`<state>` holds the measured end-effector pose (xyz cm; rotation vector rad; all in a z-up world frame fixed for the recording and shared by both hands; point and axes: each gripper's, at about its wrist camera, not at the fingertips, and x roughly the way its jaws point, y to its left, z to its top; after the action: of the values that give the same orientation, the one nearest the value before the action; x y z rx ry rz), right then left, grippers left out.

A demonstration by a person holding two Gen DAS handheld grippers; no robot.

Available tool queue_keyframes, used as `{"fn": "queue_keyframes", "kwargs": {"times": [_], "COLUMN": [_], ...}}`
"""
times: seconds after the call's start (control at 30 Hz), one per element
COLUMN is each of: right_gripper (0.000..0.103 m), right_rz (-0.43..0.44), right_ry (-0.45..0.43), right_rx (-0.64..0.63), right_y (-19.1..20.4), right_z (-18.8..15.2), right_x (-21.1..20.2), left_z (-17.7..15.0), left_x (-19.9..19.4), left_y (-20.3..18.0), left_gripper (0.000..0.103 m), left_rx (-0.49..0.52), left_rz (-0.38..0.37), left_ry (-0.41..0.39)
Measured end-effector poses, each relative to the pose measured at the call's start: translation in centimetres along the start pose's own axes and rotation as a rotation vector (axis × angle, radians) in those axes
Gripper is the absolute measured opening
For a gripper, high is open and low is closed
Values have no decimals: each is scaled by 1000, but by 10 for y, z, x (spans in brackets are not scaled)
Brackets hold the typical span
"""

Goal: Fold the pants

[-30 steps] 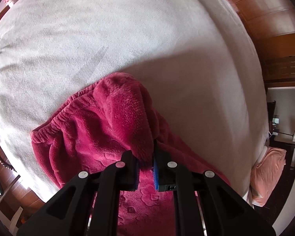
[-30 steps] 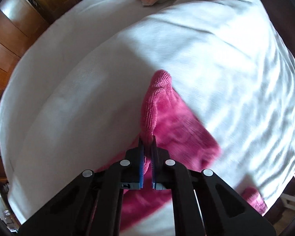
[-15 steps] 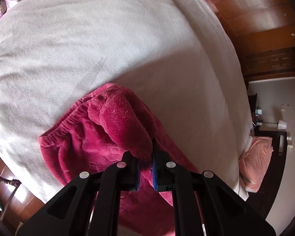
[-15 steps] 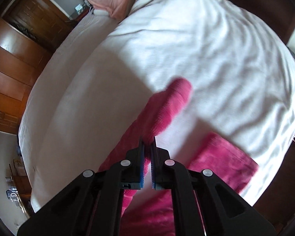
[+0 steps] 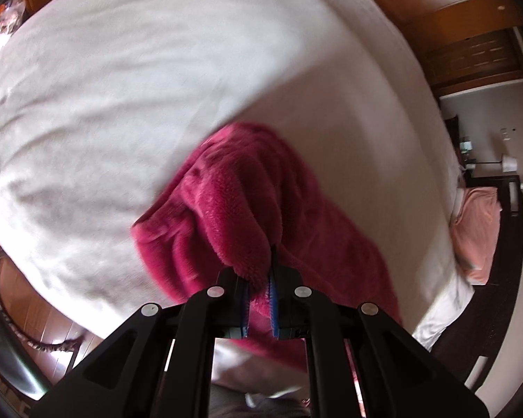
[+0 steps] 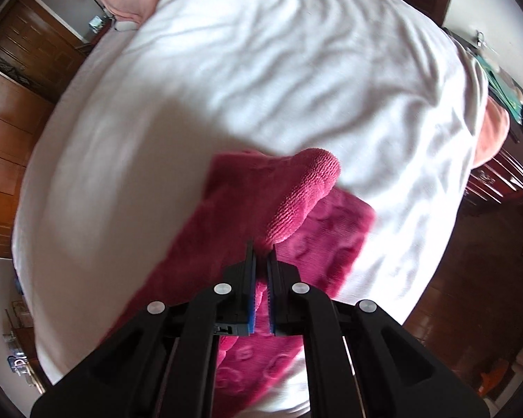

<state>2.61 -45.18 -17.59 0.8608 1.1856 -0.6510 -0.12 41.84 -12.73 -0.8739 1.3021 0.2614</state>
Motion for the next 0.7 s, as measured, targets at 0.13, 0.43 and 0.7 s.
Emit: {"fn": "queue_keyframes", "kwargs": {"times": [0.13,0.43,0.7], "right_gripper": [5,4,4], "right_rz": [-34,-195,-271], "right_ry": [15,21,18], "right_rx": [20,-45,-107], "right_y": [-17,-37,-40], "right_z": [-11,-37,-50], "right_x": [13,47,72], "left_z": [-19,-48,-57], "left_x": [18,45,79], "left_y": [30,77,84], "left_gripper": [8,8,10], "left_rx": [-45,-50,15], "left_rz": [39,102,188], "left_ry": [44,96,98]}}
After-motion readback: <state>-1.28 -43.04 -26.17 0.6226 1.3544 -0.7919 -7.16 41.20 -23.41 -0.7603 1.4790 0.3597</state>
